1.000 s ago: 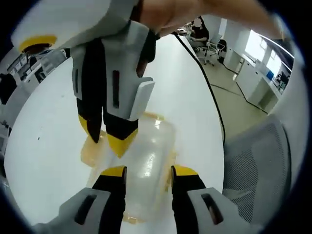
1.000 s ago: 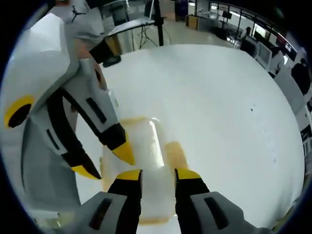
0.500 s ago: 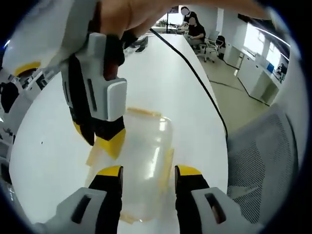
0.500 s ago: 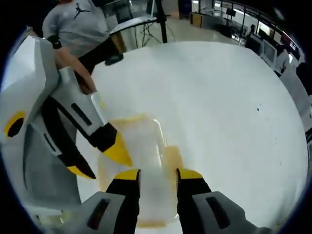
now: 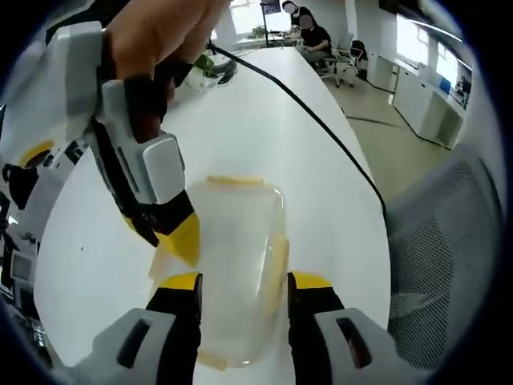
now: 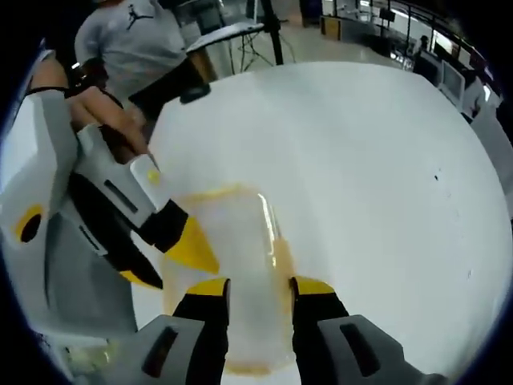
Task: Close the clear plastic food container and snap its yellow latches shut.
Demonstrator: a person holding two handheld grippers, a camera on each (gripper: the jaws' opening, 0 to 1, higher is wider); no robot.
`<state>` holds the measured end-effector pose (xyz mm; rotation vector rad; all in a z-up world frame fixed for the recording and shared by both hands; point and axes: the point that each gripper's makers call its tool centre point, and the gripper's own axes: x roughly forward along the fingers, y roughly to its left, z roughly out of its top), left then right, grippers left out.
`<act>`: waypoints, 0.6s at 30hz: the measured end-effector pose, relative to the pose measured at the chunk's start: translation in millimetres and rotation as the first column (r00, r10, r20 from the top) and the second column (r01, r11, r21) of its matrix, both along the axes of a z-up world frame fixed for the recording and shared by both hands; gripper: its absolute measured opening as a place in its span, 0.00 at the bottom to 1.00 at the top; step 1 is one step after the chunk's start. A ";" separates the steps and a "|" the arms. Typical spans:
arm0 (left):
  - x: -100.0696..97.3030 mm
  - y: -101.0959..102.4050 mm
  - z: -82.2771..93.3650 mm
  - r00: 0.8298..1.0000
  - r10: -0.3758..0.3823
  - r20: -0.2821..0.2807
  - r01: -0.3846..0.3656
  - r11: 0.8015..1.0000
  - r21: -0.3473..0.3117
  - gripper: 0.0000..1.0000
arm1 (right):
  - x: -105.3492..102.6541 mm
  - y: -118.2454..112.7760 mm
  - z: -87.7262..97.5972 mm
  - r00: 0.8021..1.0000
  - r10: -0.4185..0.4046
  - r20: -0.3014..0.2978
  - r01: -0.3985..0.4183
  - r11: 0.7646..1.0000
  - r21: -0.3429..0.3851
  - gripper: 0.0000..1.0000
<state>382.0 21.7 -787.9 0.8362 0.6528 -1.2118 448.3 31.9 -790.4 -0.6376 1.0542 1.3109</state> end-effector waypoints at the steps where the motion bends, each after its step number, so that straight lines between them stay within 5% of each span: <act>1: -0.9 -0.4 -0.5 1.000 -0.005 0.001 0.005 1.000 0.001 0.41 | 0.0 -0.3 -0.2 1.000 0.009 -0.002 -0.009 1.000 -0.004 0.28; 18: 0.9 -1.8 -4.1 0.999 -0.008 0.033 0.006 0.998 0.056 0.37 | 0.1 2.3 -6.1 0.992 0.084 -0.090 -0.090 0.994 -0.058 0.25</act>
